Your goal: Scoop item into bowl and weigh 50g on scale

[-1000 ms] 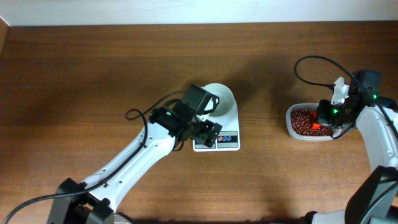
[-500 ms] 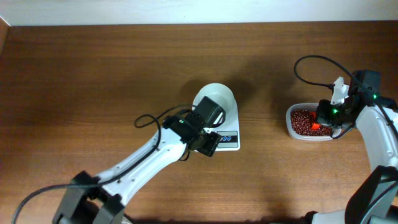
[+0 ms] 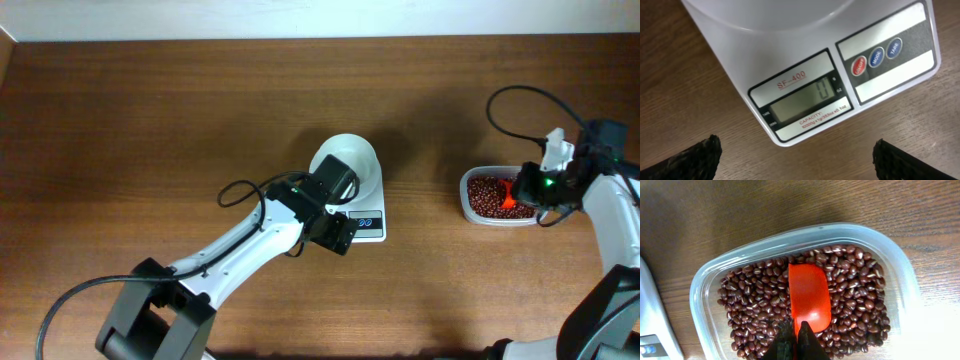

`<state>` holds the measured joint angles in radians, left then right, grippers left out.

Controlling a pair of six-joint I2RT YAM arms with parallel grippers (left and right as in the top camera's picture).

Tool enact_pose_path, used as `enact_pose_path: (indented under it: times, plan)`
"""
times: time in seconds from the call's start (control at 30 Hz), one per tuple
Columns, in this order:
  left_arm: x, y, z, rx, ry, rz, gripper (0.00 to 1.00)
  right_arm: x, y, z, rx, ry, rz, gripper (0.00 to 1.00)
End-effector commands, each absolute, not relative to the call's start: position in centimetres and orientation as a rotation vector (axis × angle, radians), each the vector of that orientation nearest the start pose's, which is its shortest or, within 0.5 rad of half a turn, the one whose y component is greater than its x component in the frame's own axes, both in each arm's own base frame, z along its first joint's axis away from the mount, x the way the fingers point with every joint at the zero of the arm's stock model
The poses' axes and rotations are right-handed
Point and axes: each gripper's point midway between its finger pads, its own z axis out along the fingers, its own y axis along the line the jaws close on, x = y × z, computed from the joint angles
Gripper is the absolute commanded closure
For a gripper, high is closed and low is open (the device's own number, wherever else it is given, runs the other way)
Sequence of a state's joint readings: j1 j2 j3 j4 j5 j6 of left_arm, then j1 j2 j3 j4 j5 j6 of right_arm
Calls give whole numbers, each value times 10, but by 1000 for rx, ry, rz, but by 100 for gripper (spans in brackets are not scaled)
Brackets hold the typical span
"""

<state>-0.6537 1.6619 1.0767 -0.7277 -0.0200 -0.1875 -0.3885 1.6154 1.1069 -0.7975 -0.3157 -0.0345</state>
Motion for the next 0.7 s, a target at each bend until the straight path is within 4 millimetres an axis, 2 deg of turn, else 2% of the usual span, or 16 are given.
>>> enact_pose_path:
  times: [0.0, 0.17, 0.27, 0.37, 0.43, 0.53, 0.6, 0.67]
  plan:
    - [293, -203, 68, 591, 2772, -142, 1, 319, -83, 68, 489, 2775, 433, 96]
    - [305, -197, 84, 518, 2745, -199, 1, 314, -72, 55, 483, 2761, 510, 96]
    - [296, -198, 82, 575, 2780, -268, 0, 318, -63, 59, 440, 2730, 590, 96]
    - [286, -193, 78, 641, 2812, -242, 1, 322, -61, 61, 429, 2710, 608, 96]
    - [276, -195, 81, 656, 2834, -295, 1, 322, -60, 60, 431, 2711, 622, 96]
    - [267, -203, 105, 689, 2780, -399, 1, 321, -59, 54, 441, 2726, 638, 96]
    - [265, -199, 123, 703, 2711, -395, 1, 320, -57, 48, 449, 2738, 661, 96]
    - [264, -192, 127, 690, 2687, -361, 1, 320, -55, 45, 436, 2742, 681, 96]
